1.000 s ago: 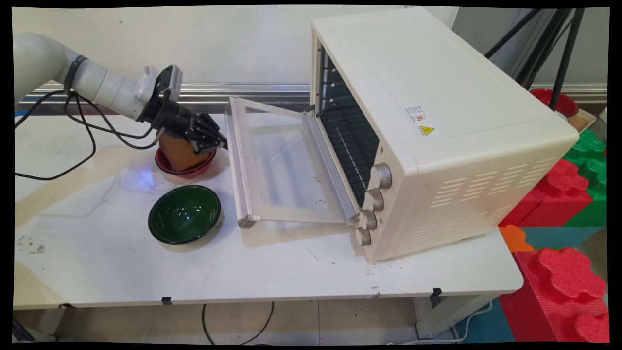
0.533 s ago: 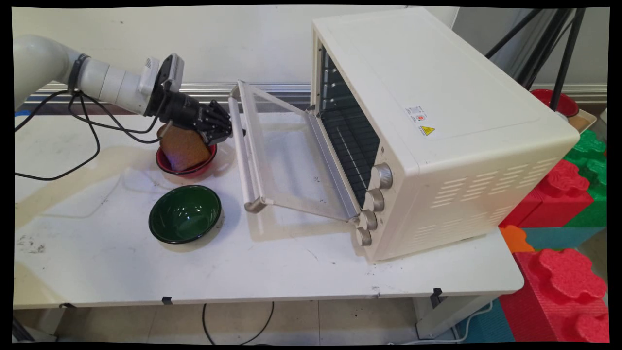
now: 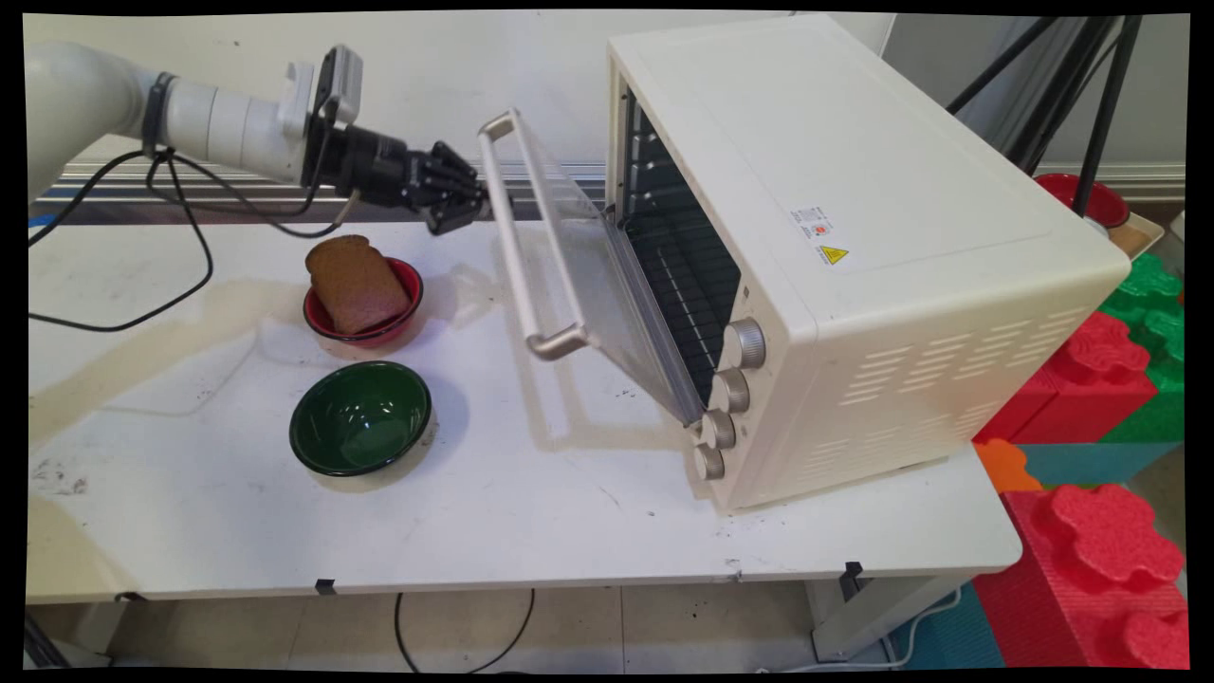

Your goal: Close the oven

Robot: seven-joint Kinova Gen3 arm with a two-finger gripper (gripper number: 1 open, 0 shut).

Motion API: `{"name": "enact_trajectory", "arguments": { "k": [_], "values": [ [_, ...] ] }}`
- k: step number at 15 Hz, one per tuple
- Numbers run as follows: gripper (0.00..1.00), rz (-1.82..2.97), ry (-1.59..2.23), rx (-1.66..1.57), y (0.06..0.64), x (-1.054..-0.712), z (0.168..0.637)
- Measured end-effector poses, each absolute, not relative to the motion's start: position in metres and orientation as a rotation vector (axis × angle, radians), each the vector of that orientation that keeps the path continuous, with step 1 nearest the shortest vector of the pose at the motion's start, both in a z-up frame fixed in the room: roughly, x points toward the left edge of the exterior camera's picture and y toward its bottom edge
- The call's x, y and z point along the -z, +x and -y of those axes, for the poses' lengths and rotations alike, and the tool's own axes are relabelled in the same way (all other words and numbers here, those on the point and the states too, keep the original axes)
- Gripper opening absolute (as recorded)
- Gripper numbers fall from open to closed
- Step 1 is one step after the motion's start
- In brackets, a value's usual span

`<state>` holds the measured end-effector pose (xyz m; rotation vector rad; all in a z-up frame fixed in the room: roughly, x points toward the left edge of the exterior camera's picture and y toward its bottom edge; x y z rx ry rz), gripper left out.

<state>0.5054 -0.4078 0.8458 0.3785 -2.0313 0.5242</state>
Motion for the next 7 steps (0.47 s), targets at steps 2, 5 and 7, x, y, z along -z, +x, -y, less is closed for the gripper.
{"name": "enact_trajectory", "arguments": {
  "k": [2, 5, 7],
  "values": [
    [0.0, 1.997, 0.374, -0.529, 0.494, -0.854, 0.416],
    [0.0, 1.965, 0.375, -0.535, 0.48, -0.861, 0.425],
    [0.0, 1.952, 0.372, -0.534, 0.472, -0.864, 0.43]
  ]
}}
